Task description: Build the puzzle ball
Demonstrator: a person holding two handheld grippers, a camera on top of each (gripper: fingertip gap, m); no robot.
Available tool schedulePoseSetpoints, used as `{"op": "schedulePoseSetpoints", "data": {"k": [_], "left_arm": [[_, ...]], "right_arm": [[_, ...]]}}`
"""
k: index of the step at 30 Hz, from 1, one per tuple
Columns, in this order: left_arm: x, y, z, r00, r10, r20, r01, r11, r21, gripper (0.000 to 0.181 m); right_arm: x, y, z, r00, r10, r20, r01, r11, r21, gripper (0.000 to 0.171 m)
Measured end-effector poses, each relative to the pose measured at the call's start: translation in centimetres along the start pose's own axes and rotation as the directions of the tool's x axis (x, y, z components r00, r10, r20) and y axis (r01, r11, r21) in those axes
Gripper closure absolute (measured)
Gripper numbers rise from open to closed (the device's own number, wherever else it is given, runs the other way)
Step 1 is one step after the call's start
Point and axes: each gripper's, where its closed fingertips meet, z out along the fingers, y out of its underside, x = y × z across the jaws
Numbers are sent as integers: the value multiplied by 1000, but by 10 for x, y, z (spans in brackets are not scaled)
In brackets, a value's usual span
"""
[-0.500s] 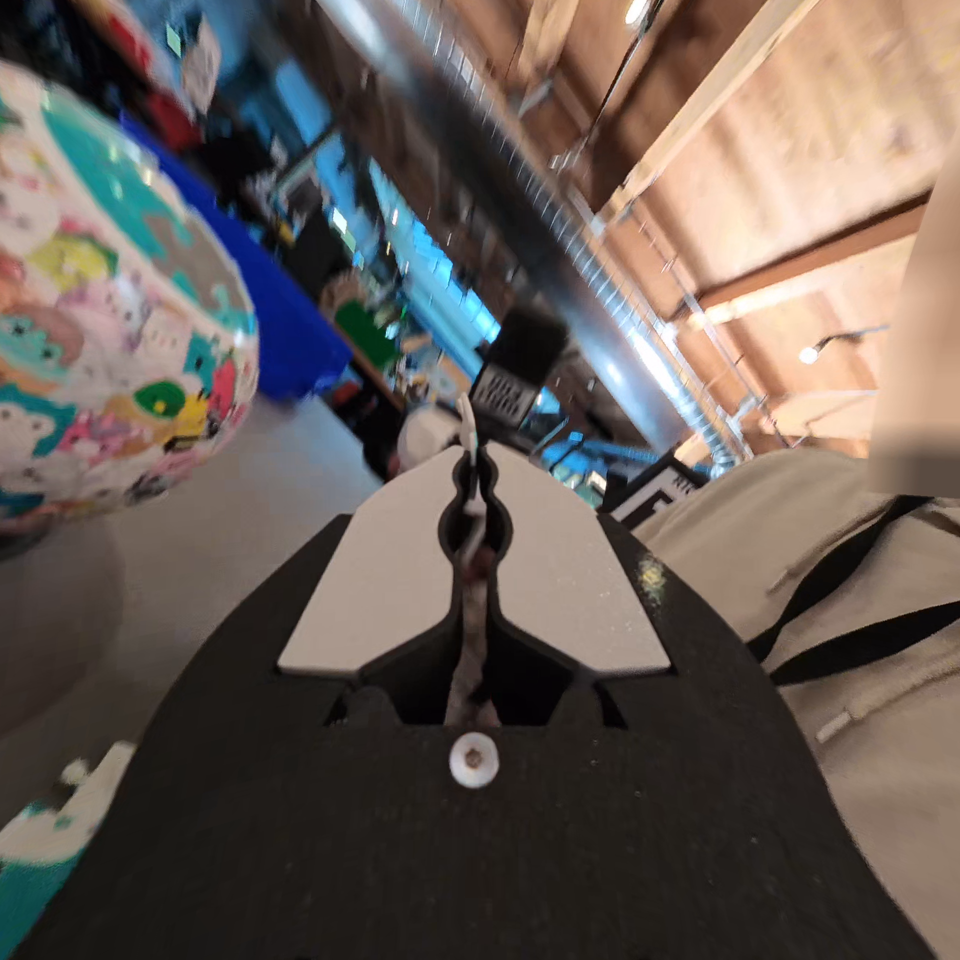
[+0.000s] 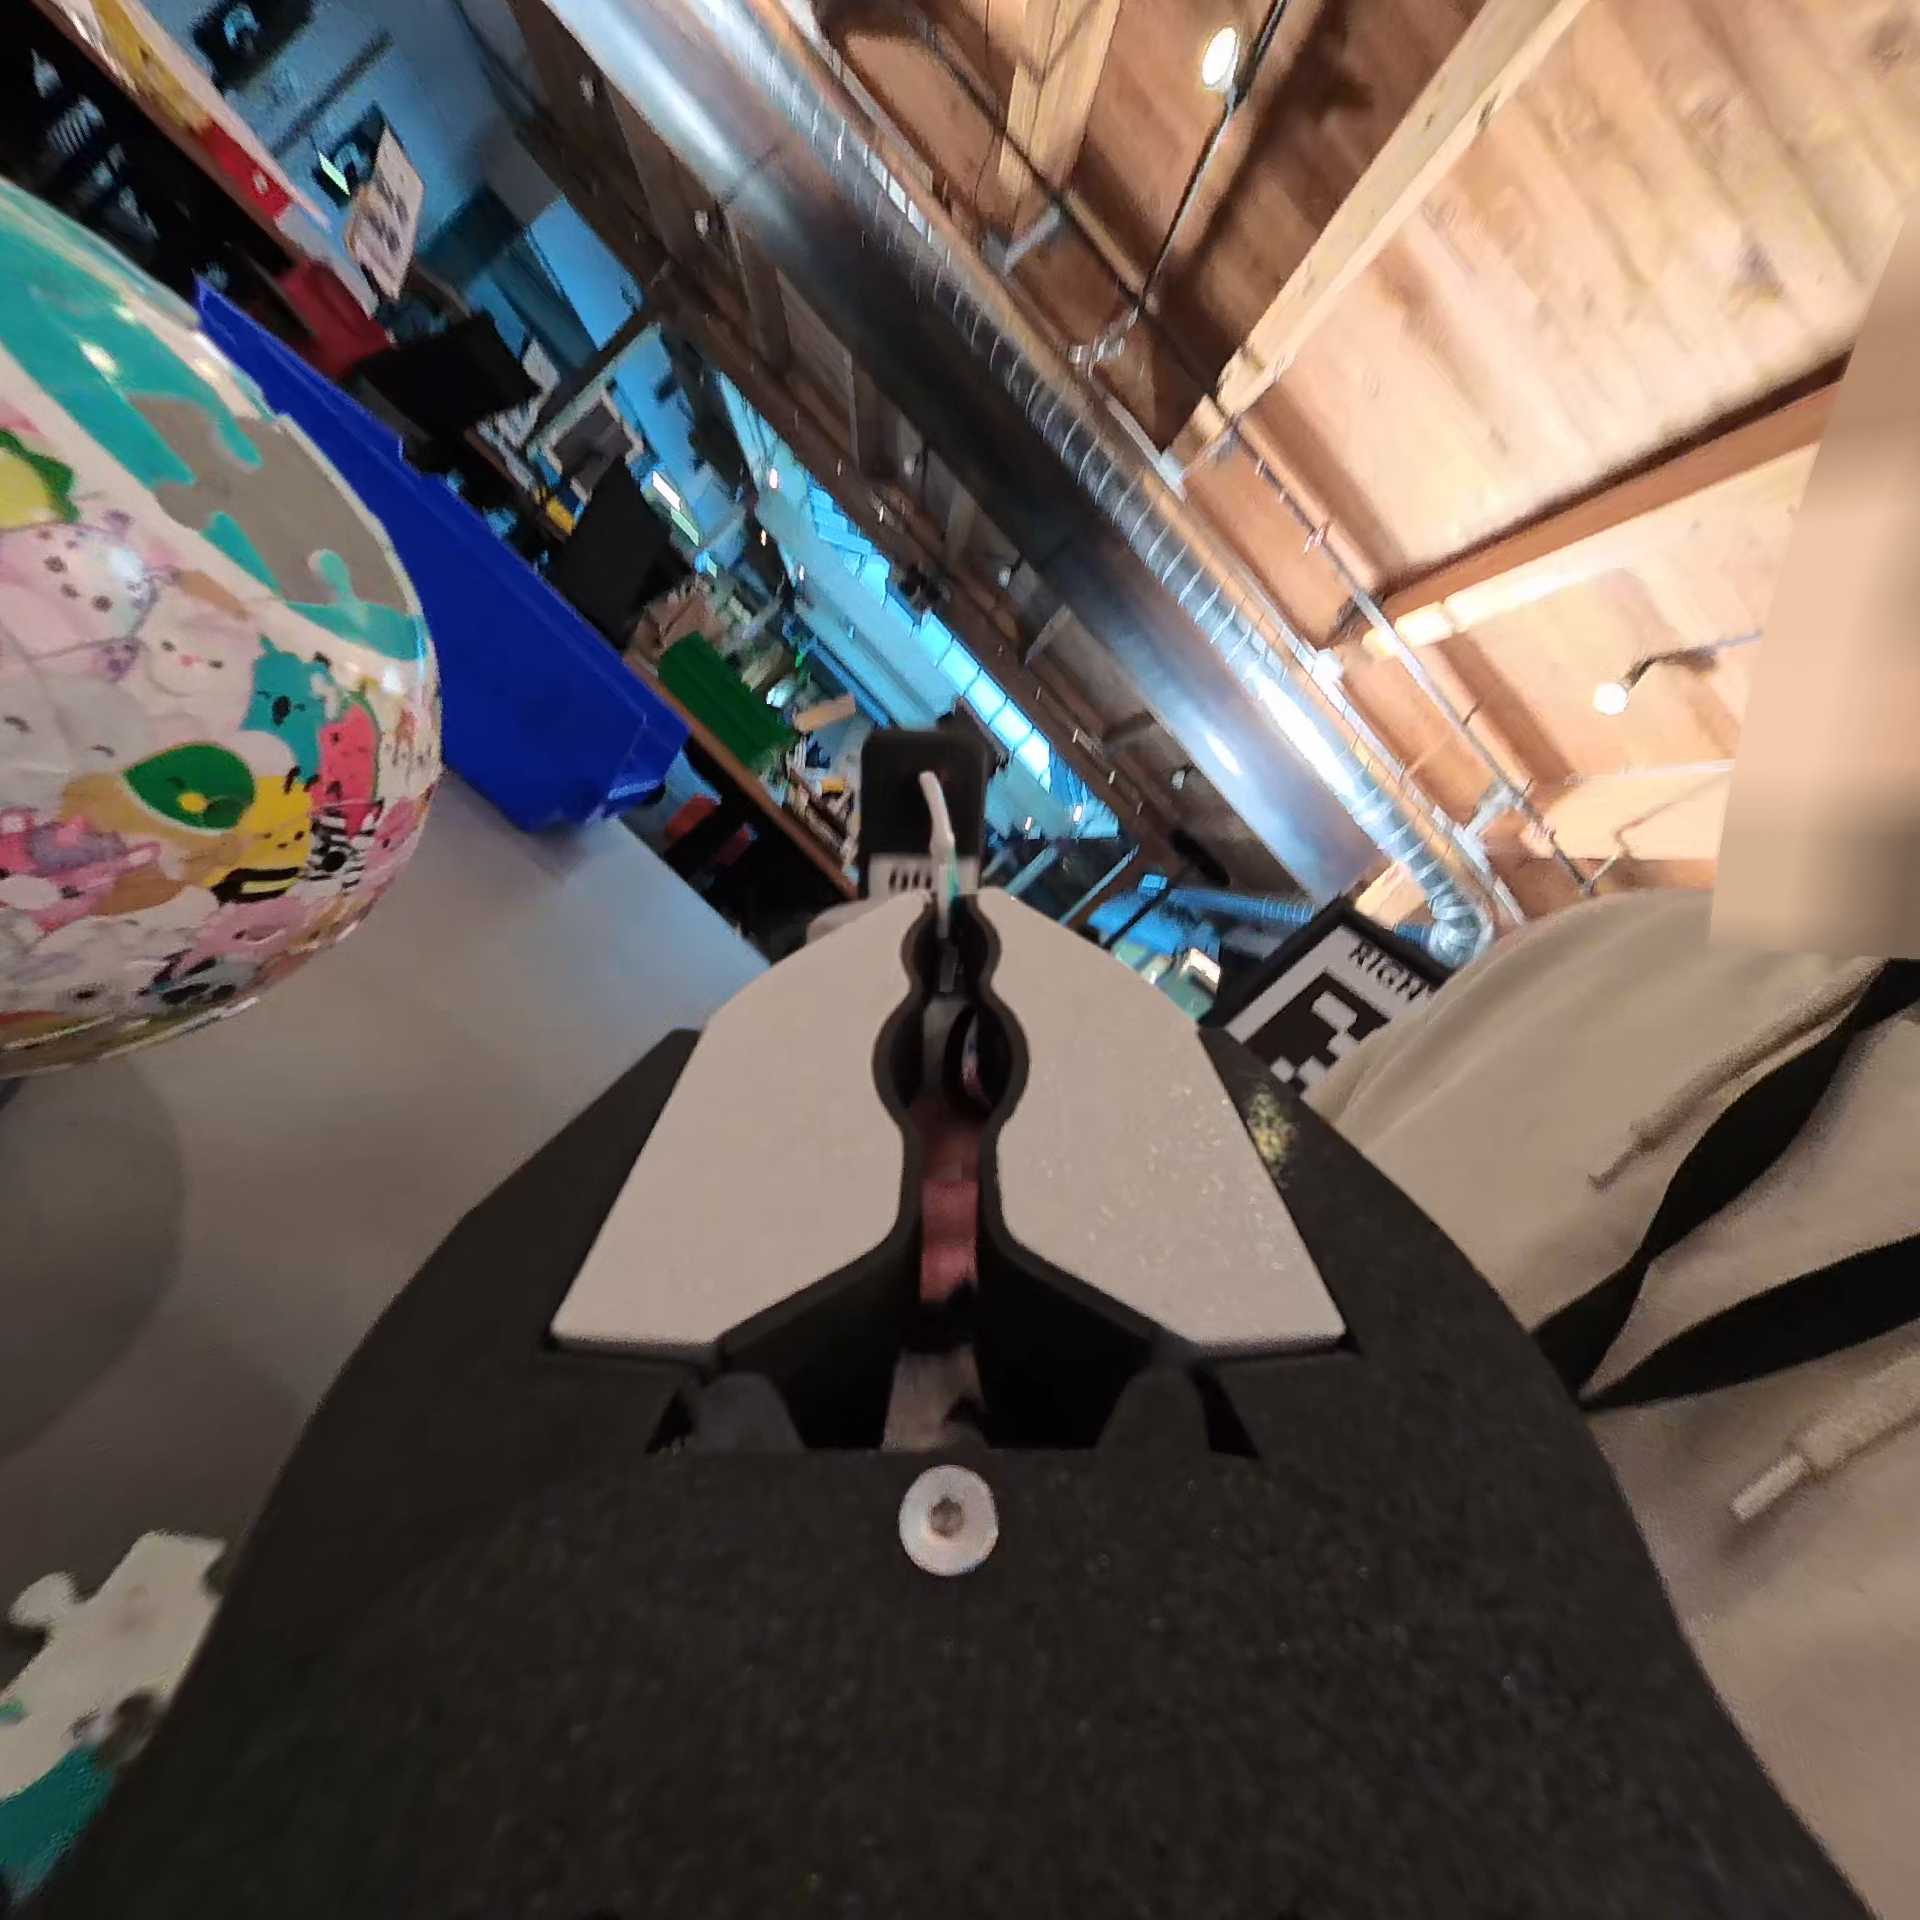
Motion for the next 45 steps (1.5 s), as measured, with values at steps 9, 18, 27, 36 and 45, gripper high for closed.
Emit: {"op": "schedulePoseSetpoints", "data": {"k": [9,18,27,36,45], "left_arm": [[0,33,-5,969,246,12,-213,863,-459,163],[-9,22,-8,935,322,147,-227,864,-450,180],[14,-23,-3,990,125,66,-129,991,46,180],[20,-23,1,993,115,6,-115,991,70,180],[17,-20,3,991,131,20,-132,989,61,180]], "right_arm": [[-1,28,-33,966,-161,201,257,562,-786,170],[17,7,-15,886,-381,264,424,437,-793,167],[-6,-19,12,954,-247,170,291,901,-322,171],[-14,-27,6,966,-127,227,186,948,-260,165],[-11,-30,6,969,-114,221,170,952,-253,169]]}}
